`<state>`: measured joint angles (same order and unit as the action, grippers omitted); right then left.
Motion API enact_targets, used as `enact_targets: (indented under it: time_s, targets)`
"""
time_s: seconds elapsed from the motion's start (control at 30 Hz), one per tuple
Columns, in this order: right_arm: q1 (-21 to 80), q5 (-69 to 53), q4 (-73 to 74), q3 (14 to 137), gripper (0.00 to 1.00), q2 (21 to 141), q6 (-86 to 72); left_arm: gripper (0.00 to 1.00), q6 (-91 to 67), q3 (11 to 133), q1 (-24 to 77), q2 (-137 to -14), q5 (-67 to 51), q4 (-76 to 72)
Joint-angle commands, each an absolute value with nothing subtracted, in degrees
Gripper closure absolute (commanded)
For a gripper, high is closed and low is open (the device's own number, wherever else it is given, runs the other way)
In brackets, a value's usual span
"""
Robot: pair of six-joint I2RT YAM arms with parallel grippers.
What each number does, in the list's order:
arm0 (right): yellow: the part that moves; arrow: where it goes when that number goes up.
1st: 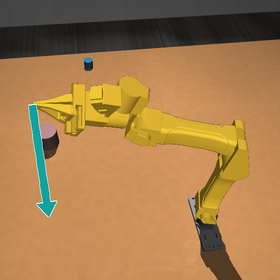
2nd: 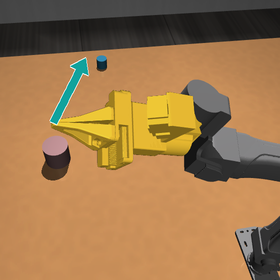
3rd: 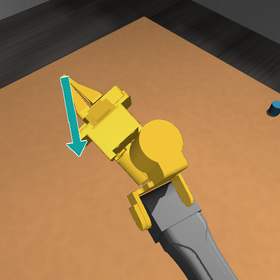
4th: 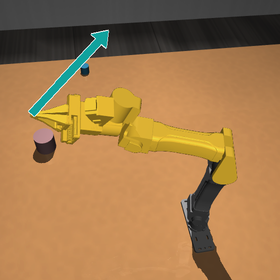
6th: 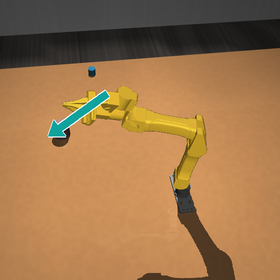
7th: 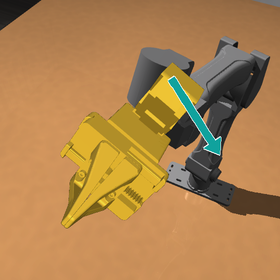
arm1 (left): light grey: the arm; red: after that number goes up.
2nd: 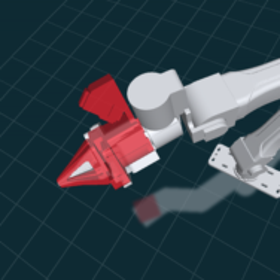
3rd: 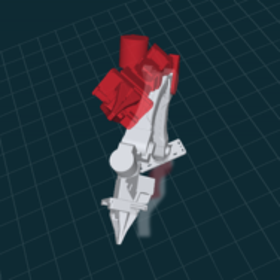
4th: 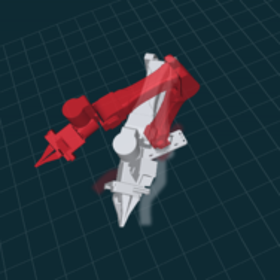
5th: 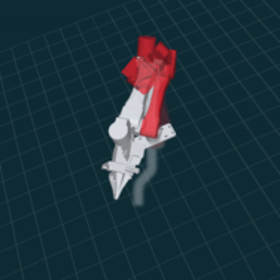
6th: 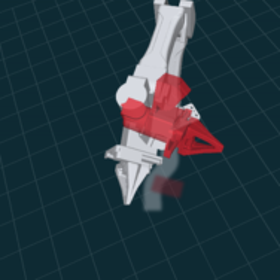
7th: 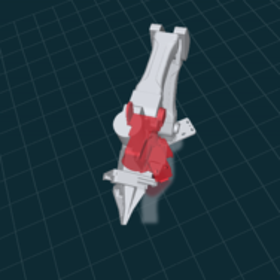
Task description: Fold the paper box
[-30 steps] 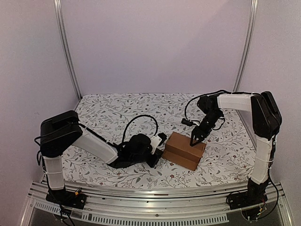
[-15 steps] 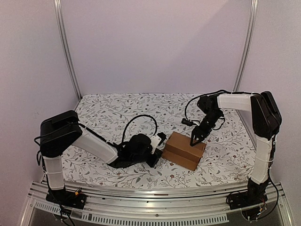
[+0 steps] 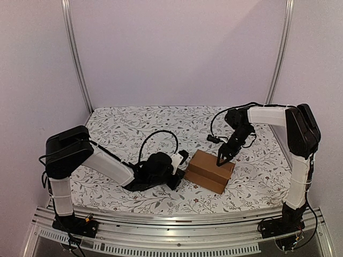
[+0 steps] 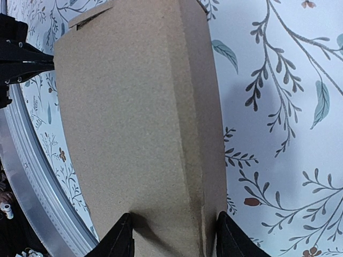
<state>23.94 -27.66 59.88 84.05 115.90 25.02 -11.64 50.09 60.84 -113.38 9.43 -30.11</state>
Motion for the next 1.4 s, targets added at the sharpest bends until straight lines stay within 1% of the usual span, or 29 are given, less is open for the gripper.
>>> enact_targets:
  time_s: [0.0,0.5,1.07,1.37]
  targets:
    - [24.0,-23.8,60.5,82.8,0.51,119.3,26.3,1.00,-11.9,50.9,60.3,-112.8,10.1,-30.4]
    - [23.9,-24.0,60.7,82.9,0.51,119.8,26.7,1.00,-13.9,50.7,59.1,-113.0,9.8,-29.5]
    - [24.3,-24.7,61.0,82.8,0.51,118.7,27.6,1.00,-12.8,54.1,58.7,-113.9,8.7,-26.7]
    - [25.6,-25.1,61.1,82.5,0.51,117.9,29.2,1.00,-13.8,59.0,57.8,-113.7,7.6,-20.3]
